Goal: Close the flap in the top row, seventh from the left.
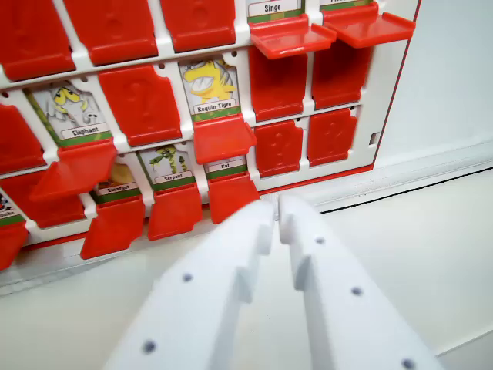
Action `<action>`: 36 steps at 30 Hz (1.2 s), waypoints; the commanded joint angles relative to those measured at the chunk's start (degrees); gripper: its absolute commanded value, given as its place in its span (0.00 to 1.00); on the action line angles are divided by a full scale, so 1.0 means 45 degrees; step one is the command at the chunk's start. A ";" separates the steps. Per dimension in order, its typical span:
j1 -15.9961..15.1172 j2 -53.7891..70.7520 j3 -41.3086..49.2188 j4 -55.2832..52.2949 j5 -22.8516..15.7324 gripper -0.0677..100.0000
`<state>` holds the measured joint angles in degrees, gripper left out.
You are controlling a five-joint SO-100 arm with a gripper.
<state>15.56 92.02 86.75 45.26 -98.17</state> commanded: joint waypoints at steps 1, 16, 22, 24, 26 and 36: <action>0.0234 -0.0566 -0.2305 -0.0430 -0.0020 0.00; 0.0332 -0.4063 -0.5605 -0.0430 0.0078 0.00; 0.0195 -0.4824 -0.6152 -0.0508 0.0098 0.00; 0.0137 -0.5020 -0.6309 -0.0625 0.0098 0.00; 0.0117 -0.5234 -0.6504 -0.0625 0.0098 0.00; 0.0098 -0.6074 -0.7461 -0.0664 0.0059 0.00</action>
<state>16.70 63.02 60.56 43.95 -98.17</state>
